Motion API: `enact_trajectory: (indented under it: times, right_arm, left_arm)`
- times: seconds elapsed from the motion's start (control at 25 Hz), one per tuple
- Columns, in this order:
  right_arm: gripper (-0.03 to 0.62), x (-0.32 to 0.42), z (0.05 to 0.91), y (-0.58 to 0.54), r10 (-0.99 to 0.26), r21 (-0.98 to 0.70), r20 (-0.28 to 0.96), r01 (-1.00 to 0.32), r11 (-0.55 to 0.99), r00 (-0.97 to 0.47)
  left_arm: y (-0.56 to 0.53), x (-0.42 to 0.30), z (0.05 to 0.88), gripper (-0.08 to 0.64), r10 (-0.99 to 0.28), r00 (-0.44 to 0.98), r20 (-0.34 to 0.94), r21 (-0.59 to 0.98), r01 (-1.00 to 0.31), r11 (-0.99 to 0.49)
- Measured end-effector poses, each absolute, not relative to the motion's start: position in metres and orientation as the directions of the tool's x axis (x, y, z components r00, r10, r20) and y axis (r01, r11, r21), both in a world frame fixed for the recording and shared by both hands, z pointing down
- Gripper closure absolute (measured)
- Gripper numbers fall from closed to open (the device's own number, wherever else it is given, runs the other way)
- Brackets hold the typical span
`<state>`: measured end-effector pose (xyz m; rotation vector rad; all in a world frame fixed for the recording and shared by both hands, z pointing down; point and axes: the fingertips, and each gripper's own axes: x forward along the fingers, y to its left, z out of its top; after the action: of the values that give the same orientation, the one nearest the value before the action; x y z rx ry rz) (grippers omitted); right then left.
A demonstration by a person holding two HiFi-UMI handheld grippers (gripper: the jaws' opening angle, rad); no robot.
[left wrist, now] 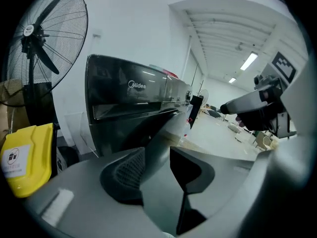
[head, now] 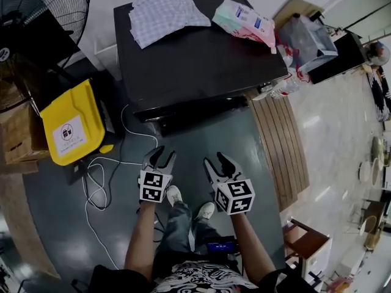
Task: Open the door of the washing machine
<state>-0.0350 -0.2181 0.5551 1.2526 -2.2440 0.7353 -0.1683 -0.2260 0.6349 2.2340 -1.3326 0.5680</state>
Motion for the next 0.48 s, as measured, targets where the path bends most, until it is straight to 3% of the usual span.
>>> enact_trajectory:
  times: [0.48]
  right_arm:
    - [0.399,-0.042,0.603,-0.243,-0.607,-0.270,0.647,-0.883,0.384,-0.462]
  left_arm:
    - [-0.280,-0.164,0.709,0.377,-0.656,0.468,0.591,0.180,-0.870,-0.458]
